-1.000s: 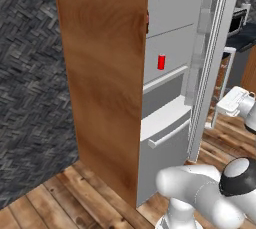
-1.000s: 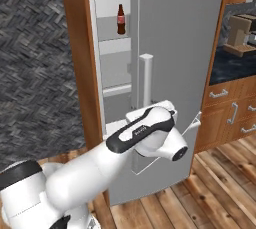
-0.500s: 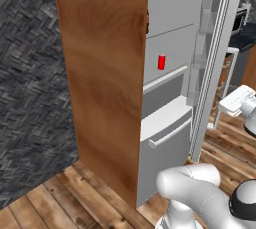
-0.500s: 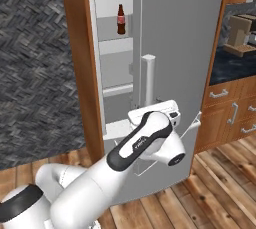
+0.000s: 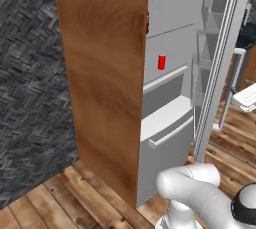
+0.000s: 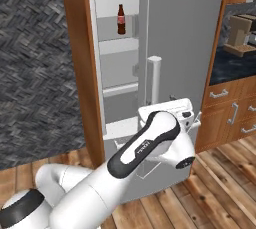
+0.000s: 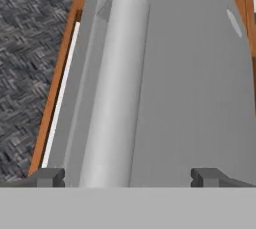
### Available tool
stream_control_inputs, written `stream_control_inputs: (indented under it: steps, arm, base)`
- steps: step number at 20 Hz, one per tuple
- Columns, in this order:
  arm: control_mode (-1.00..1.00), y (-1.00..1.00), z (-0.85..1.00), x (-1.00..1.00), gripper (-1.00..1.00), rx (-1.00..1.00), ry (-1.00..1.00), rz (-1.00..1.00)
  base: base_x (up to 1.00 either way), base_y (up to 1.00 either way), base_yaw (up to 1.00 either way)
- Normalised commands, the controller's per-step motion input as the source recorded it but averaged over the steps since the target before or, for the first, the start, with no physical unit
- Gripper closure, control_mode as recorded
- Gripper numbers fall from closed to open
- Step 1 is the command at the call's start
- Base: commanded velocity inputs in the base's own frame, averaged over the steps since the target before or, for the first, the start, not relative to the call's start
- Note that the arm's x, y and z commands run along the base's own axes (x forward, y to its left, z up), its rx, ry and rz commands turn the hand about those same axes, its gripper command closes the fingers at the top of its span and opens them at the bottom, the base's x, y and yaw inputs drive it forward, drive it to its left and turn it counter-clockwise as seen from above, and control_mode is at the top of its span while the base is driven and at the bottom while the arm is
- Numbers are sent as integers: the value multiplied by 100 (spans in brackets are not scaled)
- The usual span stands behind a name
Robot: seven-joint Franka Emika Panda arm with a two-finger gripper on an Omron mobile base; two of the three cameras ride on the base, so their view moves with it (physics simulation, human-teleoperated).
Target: Open the fridge, grab two sodas, and place both sodas inside the bowl with ice on the dining counter.
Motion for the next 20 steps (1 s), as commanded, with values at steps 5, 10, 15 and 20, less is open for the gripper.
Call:
stream_control_inputs:
  steps: [5, 10, 15, 20]
  arm:
    - [-100, 18, 98, -63, -100, -3, -12, -1]
    - [-100, 41, 100, -10, -100, -2, -3, -3]
    - [-100, 55, 100, -8, -100, -3, -3, -8]
    - [-100, 62, 100, 0, -100, 0, 0, -12]
  base:
    - [0, 0, 0]
    - [0, 0, 0]
    - [0, 0, 0]
    - [0, 0, 0]
